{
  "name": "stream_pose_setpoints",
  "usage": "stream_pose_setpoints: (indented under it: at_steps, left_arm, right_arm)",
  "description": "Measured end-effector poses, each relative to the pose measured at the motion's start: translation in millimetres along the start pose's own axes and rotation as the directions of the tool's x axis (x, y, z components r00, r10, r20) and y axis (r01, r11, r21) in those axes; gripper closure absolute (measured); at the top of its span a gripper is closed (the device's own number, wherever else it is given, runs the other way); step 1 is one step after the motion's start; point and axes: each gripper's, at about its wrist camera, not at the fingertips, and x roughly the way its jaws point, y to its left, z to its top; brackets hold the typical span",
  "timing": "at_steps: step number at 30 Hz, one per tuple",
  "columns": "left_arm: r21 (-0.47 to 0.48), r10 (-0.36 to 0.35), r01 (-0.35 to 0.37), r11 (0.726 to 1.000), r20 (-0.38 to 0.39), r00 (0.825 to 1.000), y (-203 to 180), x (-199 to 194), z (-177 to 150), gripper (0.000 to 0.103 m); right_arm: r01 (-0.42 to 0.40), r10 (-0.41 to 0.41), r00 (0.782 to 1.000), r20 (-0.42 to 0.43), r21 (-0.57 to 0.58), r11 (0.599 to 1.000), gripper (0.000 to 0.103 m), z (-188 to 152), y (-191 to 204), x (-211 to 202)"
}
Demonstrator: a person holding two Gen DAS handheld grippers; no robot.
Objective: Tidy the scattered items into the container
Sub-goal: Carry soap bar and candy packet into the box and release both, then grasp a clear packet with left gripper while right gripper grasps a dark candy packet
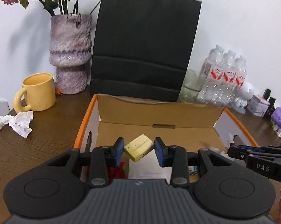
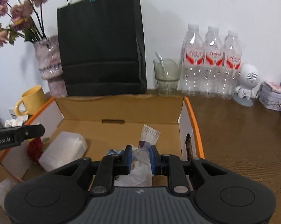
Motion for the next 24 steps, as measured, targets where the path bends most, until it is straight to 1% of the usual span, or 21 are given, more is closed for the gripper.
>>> stream_pose_setpoints:
  at_steps: [1, 2, 3, 4, 5, 6, 7, 8, 9, 11, 16, 19, 22, 24]
  left_arm:
    - [0.006, 0.003, -0.003, 1.000, -0.005, 1.000, -1, 2, 0, 0.067]
    - [0.010, 0.005, -0.005, 1.000, -0.010, 1.000, -1, 4, -1, 0.067]
    - [0.012, 0.008, -0.008, 1.000, -0.012, 1.000, -1, 5, -1, 0.065]
    - [0.013, 0.003, -0.003, 1.000, -0.008, 1.000, -1, 5, -2, 0.058]
    - [0.013, -0.002, 0.002, 1.000, -0.005, 1.000, -1, 5, -1, 0.045]
    - [0.016, 0.002, -0.002, 1.000, 0.000, 1.000, -2, 4, -2, 0.035]
    - [0.018, 0.008, -0.009, 1.000, 0.007, 1.000, -4, 2, -1, 0.011]
    - [0.020, 0.020, -0.020, 1.000, 0.026, 0.999, -5, -1, -1, 0.000]
    - [0.024, 0.031, -0.032, 0.999, 0.046, 0.998, -7, -4, -1, 0.000]
    - [0.049, 0.040, -0.043, 0.998, 0.059, 0.997, -12, -8, -1, 0.000]
    - [0.072, 0.050, -0.053, 0.996, 0.043, 0.998, -17, -8, -2, 0.000]
    - [0.073, 0.070, -0.072, 0.995, 0.037, 0.997, -17, -9, -2, 0.000]
    - [0.060, 0.068, -0.070, 0.996, 0.042, 0.997, -15, -18, -1, 0.000]
    - [0.056, 0.061, -0.064, 0.996, 0.064, 0.996, -14, -30, 0, 0.000]
  right_arm:
    - [0.002, -0.002, 1.000, -0.007, 0.001, 1.000, 0.083, -1, -1, 3]
    - [0.005, -0.005, 1.000, -0.012, 0.003, 1.000, 0.079, -2, -1, 5]
    - [0.001, -0.001, 1.000, -0.020, 0.006, 1.000, 0.068, -2, -2, 7]
    - [-0.009, 0.009, 1.000, -0.022, 0.011, 1.000, 0.061, -3, -3, 7]
    - [-0.017, 0.018, 1.000, -0.021, 0.015, 1.000, 0.045, -4, -3, 6]
    - [-0.022, 0.022, 1.000, -0.018, 0.014, 1.000, 0.036, -3, -4, 5]
    - [-0.025, 0.025, 1.000, -0.011, 0.007, 1.000, 0.032, -3, -2, 3]
    - [-0.025, 0.025, 1.000, -0.003, -0.001, 1.000, 0.025, -3, -1, 1]
    - [-0.023, 0.023, 1.000, 0.004, -0.008, 1.000, 0.019, -2, 1, 0]
    - [-0.021, 0.021, 1.000, 0.017, -0.022, 1.000, 0.011, -2, 5, -4]
    - [-0.005, 0.005, 1.000, 0.011, -0.036, 0.999, 0.011, -2, 8, -6]
    - [-0.003, 0.004, 1.000, 0.013, -0.032, 0.999, 0.011, -1, 8, -9]
    - [0.001, 0.000, 0.999, 0.038, -0.024, 1.000, 0.011, 0, 6, -21]
    - [0.000, 0.001, 0.998, 0.065, -0.015, 1.000, 0.011, 1, 5, -34]
